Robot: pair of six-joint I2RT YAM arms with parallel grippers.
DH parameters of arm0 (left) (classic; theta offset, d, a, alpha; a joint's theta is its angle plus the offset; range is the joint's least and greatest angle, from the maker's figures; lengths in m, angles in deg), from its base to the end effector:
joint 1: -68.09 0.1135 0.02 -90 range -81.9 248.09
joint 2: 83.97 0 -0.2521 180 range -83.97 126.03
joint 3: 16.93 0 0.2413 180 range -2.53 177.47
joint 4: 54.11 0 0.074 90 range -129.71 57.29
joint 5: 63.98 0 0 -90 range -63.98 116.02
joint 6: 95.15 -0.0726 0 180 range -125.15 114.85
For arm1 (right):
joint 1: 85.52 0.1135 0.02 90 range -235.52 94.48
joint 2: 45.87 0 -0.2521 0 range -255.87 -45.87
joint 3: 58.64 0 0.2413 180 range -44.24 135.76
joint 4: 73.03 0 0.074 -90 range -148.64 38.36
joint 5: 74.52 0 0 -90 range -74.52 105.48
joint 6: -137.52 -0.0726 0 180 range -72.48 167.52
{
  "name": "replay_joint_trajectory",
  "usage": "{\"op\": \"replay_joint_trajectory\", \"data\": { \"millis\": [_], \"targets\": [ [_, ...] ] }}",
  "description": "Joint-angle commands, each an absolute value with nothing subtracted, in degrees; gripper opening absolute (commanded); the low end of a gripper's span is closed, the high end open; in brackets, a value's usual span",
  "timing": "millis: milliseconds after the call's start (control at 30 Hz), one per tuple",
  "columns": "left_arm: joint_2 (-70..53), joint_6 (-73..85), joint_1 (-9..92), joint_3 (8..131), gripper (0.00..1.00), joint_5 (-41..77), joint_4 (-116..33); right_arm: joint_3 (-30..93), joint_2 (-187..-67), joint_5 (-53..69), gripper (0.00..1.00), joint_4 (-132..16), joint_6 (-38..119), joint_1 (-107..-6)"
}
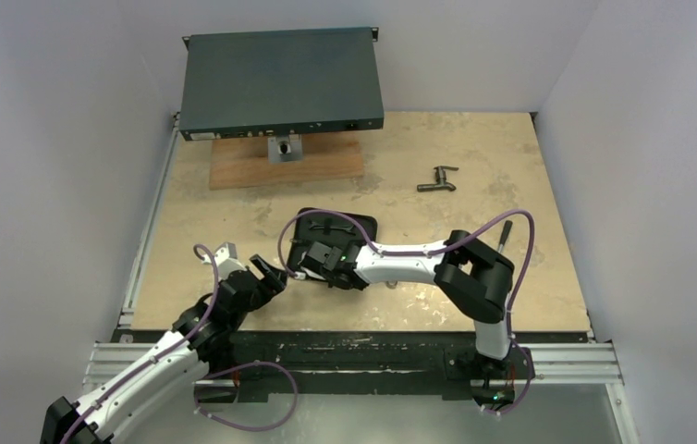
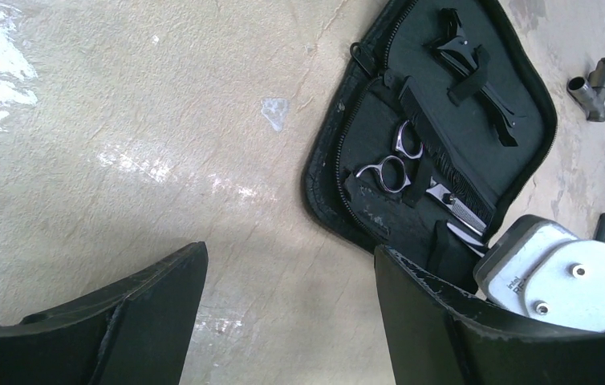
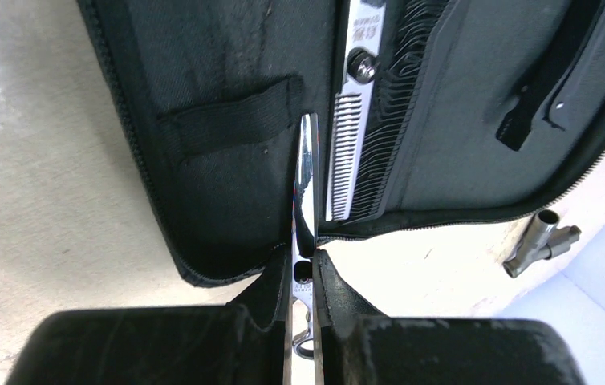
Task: Sort the hair-cutting tools
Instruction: Place the scissors in the hairdressing tool bag.
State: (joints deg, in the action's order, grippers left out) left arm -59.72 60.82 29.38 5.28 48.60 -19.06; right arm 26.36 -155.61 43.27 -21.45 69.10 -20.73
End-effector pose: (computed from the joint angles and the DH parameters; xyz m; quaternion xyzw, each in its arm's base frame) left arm 0.1296 -0.0682 0.1234 -0.2917 0.8327 -0.2388 0.4057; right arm 0.1827 0.3086 0.1155 -0.6387 0.7223 -0.1791 0.1953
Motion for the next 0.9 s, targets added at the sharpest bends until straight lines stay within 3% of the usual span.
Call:
{"op": "replay_joint_trajectory", "data": {
  "millis": [0, 867],
  "targets": [
    [-59.5, 60.6, 29.2, 6.5, 0.76, 48.6, -21.1, 30.6, -155.9, 45.4, 0.0, -22.8, 70.9, -20.9],
    [-59.6, 60.7, 29.2, 6.6, 0.75, 48.8, -21.1, 26.4, -152.3, 44.2, 0.0, -19.1, 68.0, -19.2]
  ]
}}
